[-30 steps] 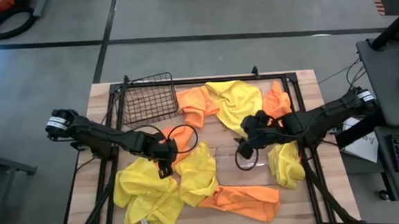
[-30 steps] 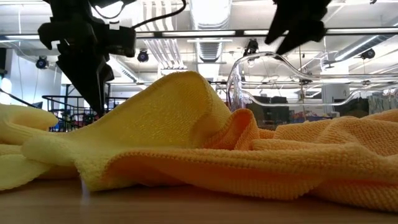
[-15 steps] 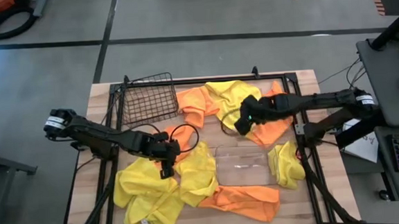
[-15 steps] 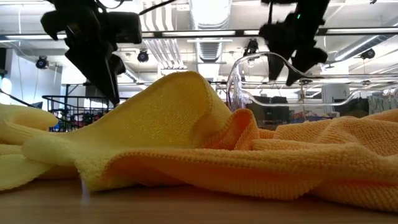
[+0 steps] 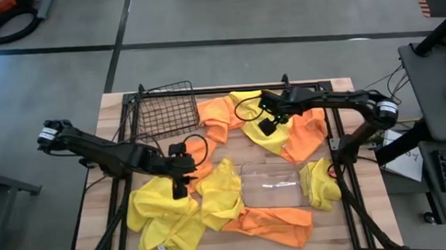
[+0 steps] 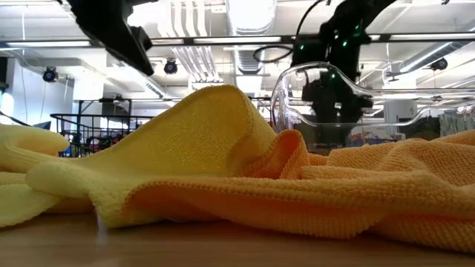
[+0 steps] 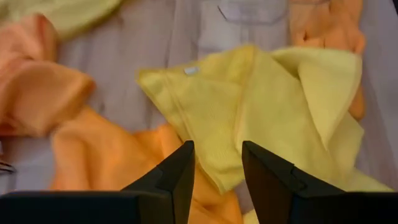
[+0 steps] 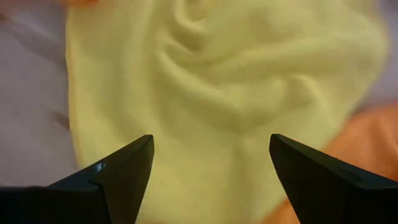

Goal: Sort microfiber towel by color & place in baskets
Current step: Put the yellow towel into the transparent bin

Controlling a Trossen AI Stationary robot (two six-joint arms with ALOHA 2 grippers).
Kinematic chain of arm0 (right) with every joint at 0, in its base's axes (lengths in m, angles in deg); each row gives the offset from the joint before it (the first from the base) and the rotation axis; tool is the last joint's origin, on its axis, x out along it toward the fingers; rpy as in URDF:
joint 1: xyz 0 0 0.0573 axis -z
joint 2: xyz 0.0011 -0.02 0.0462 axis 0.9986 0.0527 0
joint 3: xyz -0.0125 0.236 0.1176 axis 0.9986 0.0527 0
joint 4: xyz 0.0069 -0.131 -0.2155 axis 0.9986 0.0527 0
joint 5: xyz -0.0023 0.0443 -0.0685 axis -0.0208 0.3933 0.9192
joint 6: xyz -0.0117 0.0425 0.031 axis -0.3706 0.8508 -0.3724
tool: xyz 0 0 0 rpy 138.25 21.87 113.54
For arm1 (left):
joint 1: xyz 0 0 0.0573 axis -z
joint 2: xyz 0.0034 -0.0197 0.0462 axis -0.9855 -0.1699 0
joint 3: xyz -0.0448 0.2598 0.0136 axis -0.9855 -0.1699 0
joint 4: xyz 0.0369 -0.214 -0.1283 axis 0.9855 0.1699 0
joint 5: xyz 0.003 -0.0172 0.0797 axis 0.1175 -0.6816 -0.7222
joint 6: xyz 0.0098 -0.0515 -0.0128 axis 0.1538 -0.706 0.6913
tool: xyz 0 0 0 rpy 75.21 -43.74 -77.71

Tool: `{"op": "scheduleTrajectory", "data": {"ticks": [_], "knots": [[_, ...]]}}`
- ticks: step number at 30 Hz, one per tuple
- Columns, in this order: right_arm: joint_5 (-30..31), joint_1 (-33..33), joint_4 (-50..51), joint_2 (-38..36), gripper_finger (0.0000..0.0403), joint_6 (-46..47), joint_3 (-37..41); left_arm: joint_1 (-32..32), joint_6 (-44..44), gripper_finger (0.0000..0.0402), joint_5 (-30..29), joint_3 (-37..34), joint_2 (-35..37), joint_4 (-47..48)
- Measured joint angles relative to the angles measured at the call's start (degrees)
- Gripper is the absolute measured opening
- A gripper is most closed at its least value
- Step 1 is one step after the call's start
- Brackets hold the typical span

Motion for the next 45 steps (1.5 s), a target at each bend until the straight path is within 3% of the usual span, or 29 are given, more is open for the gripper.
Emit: {"op": "scheduleTrajectory", "data": {"ticks": [12, 25, 30, 42, 45], "knots": [[-0.41, 0.51, -8.72, 8.41, 0.0313, -5.46, 0.0, -0.04, 8.25, 0.0119, -5.92, 0.0, 5.76, -3.54], [-0.35, 1.51, -15.42, 13.82, 0.0298, -7.47, -0.07, -0.04, 8.7, 0.0119, -9.9, 0.0, 5.84, -3.92], [-0.48, 1.89, -15.53, 14.8, 0.0238, -7.43, 0.0, -0.04, 8.56, 0.0119, -9.88, 0.0, 5.33, -3.97], [-3.83, 1.8, -16.07, 16.85, 0.003, -8.27, -0.15, -0.09, 8.54, 0.0119, -12.89, 0.0, 5.53, -4.92], [-3.3, 1.84, -15.41, 14.58, 0.0014, -8.64, 0.19, -0.09, 8.54, 0.0119, -13.37, 0.0, 5.53, -5.14]]}}
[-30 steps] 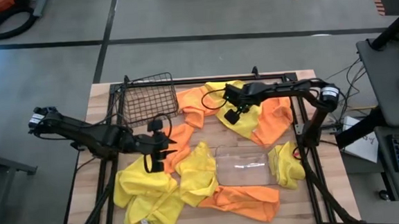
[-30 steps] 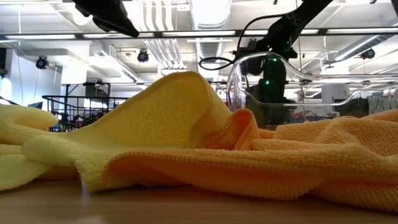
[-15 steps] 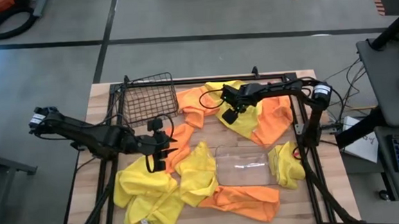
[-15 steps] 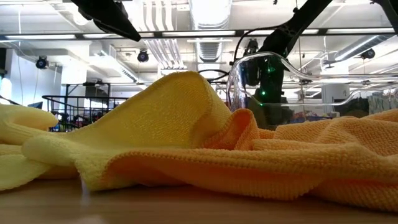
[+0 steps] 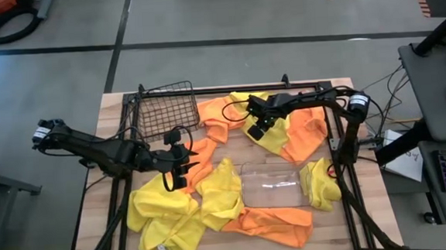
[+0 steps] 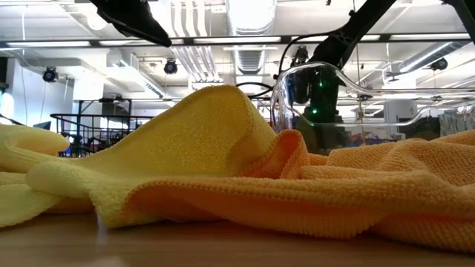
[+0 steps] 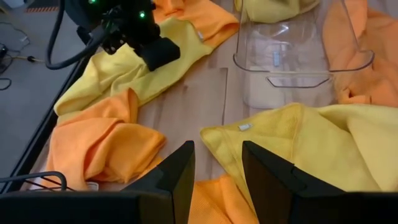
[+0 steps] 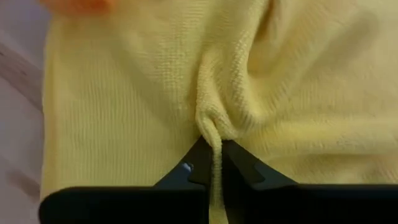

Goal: Sort microfiber towel by color & place in baskets
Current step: Put the yellow towel into the transparent bin

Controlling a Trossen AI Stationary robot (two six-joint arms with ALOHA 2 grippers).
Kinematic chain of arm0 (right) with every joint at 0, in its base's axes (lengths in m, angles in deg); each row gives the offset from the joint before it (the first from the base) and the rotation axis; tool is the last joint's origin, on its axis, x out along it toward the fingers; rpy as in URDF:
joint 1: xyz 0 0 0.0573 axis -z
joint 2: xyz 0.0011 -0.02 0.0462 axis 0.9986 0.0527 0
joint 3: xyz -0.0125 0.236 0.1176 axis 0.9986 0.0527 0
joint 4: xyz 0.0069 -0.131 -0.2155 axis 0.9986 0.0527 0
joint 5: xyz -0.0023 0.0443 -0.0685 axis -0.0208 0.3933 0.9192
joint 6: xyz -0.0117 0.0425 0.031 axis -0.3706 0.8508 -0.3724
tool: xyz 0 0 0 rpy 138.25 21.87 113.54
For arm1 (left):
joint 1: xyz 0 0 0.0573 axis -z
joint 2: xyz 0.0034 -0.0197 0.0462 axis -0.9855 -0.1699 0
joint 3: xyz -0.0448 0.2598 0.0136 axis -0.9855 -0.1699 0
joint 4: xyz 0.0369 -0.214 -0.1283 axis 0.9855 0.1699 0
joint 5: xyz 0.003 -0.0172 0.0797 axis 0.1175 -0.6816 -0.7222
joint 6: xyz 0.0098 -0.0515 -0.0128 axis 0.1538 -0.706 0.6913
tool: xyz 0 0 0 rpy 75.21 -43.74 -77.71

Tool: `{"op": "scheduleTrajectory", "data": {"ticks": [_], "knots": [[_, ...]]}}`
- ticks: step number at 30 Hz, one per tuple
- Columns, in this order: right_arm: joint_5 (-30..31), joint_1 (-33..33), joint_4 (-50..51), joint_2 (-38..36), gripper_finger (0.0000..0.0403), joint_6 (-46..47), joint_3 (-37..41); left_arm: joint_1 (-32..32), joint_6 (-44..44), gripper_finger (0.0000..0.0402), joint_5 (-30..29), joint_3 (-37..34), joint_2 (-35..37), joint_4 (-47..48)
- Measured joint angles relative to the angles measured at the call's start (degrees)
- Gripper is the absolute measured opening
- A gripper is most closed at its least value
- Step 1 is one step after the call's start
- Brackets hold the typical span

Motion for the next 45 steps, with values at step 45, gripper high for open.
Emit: {"op": "scheduleTrajectory", "data": {"ticks": [45], "knots": [[7.11, -48.32, -11.28, -43.6, 0.0012, 7.38, -0.12, 0.32, -2.38, 0.0119, -0.33, -0.13, 4.69, -2.9]]}}
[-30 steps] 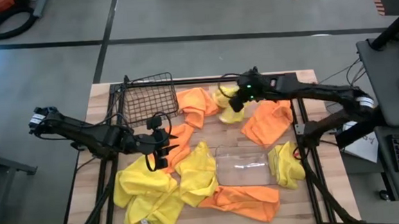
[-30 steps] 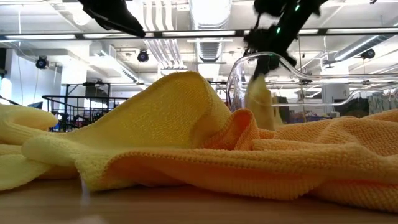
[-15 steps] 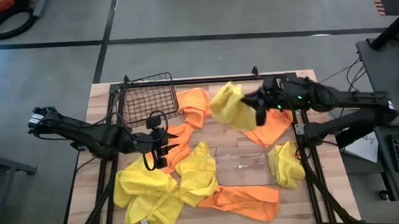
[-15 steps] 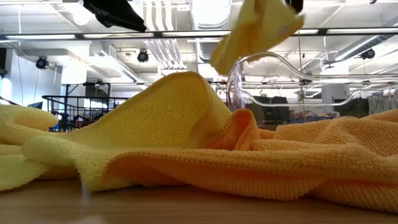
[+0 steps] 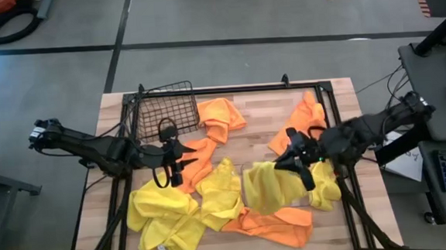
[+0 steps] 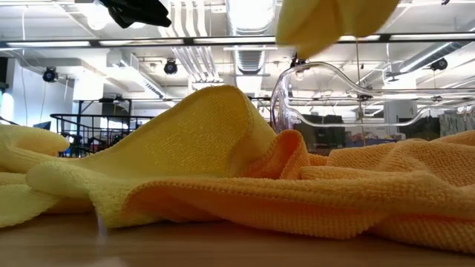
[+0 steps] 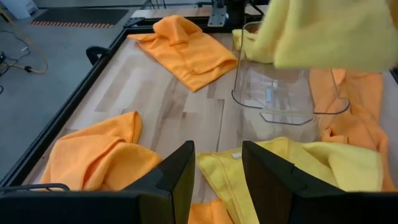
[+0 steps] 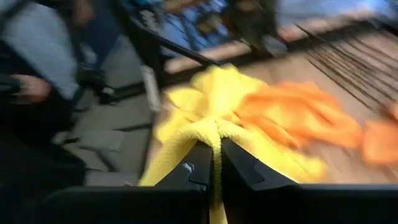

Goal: Sort microfiber towel by color & place in baskets
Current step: Put the yellow towel into the transparent bin

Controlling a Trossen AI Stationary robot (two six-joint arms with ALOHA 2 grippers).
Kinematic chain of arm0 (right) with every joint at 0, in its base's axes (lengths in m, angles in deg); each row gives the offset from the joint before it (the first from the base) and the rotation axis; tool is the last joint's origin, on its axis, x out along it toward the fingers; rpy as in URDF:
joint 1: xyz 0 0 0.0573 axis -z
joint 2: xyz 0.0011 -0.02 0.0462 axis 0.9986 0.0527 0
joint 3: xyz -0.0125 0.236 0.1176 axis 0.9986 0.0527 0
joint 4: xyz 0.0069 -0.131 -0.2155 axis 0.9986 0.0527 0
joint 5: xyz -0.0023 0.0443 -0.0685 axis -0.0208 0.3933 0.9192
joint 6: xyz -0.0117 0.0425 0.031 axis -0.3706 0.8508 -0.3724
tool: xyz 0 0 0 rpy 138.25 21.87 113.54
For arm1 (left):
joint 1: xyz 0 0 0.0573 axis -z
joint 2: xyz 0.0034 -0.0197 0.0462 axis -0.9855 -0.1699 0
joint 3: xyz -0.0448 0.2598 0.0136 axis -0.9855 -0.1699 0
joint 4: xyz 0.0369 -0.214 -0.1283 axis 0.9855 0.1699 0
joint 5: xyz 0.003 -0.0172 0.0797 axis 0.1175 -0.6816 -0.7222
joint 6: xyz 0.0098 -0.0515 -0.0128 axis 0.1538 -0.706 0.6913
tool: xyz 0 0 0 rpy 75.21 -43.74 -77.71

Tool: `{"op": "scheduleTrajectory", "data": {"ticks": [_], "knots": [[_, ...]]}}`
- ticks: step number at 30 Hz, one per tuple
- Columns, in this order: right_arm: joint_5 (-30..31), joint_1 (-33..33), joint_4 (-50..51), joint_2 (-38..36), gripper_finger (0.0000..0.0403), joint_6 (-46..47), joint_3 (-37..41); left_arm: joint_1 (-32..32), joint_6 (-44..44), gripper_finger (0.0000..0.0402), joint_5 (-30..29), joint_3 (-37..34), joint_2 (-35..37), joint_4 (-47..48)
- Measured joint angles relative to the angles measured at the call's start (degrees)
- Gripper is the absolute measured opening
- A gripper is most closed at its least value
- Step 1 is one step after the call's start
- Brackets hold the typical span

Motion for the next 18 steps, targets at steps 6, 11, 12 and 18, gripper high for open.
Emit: {"op": "scheduleTrajectory", "data": {"ticks": [6, 11, 12, 18], "knots": [[8.92, -1.23, 16.29, 2.57, 0.0012, 12.36, -0.01, 1.1, -1.74, 0.0119, 0.79, 0.02, -0.74, 0.02], [8.47, -1.23, 19.84, 6.51, 0.0012, 16.47, -0.01, 2.55, -2.67, 0.0119, 1.05, 0.0, -1.1, 0.02], [7.34, -1.23, 19.26, 7.58, 0.0012, 16.56, -0.01, 2.84, -2.74, 0.0119, 1.07, 0.0, -1.1, 0.04], [-1.55, -2.36, 11.89, 14.4, 0.0012, 15.3, -0.02, 4.47, -4.39, 0.0119, 1.07, 0.0, -1.1, 0.02]]}}
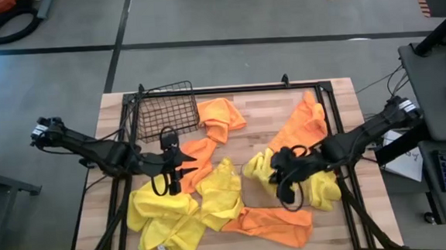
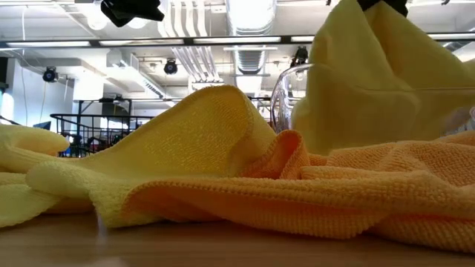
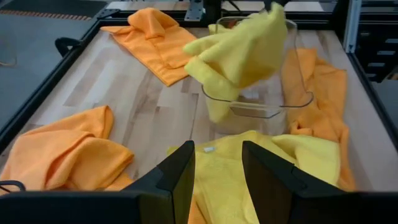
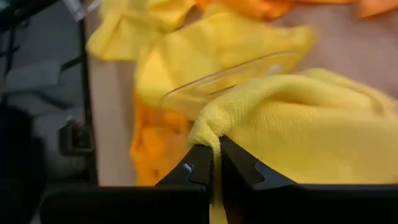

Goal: Sort microfiber towel by color & place in baskets
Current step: Put the yellow towel into the transparent bin

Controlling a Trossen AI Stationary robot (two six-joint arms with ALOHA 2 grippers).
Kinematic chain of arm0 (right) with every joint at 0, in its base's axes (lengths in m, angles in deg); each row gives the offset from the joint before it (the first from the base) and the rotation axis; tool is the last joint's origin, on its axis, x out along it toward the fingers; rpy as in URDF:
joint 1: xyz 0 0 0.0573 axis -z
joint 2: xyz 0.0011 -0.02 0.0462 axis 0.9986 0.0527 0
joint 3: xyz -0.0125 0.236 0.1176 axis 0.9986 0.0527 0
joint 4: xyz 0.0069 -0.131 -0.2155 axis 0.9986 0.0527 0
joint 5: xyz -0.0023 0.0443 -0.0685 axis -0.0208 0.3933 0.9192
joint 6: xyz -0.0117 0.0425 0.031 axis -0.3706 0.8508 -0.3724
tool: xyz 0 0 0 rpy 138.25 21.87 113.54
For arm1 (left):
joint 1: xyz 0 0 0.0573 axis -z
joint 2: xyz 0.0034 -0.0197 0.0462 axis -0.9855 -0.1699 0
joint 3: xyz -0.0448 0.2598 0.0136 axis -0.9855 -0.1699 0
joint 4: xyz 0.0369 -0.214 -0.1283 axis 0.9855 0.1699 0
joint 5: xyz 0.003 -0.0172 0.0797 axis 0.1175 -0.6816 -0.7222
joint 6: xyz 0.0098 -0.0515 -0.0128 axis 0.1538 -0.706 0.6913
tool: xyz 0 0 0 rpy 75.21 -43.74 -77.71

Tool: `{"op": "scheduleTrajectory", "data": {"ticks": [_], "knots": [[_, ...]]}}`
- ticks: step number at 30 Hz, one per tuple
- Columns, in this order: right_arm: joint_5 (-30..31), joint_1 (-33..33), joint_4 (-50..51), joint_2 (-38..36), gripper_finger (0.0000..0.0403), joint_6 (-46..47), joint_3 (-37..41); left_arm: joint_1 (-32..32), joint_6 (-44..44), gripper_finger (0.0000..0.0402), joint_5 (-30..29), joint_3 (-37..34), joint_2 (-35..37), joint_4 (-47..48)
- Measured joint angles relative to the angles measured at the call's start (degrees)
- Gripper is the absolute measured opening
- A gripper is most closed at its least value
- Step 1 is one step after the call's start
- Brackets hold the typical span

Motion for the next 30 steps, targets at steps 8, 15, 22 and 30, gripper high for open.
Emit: {"op": "scheduleTrajectory", "data": {"ticks": [8, 15, 22, 30], "knots": [[2.95, -0.86, 8.31, 4.16, 0.0012, 6.39, -0.01, 3.4, -3.28, 0.0119, 0.02, -0.02, -0.2, 0.02], [4.88, -0.84, 11.72, 5.56, 0.0031, 7.73, -0.01, 4.69, -5.18, 0.0119, 0.07, -0.11, -0.2, 0.06], [4.62, -0.85, 12.07, 5.81, 0.0108, 7.75, -0.01, 4.69, -6.41, 0.0119, 0.06, -0.22, -0.19, 0.2], [2.93, -0.86, 15.79, 2.99, 0.0216, 8.33, -0.01, 4.78, -8.85, 0.0119, 0.03, -0.35, -0.31, 1.43]]}}
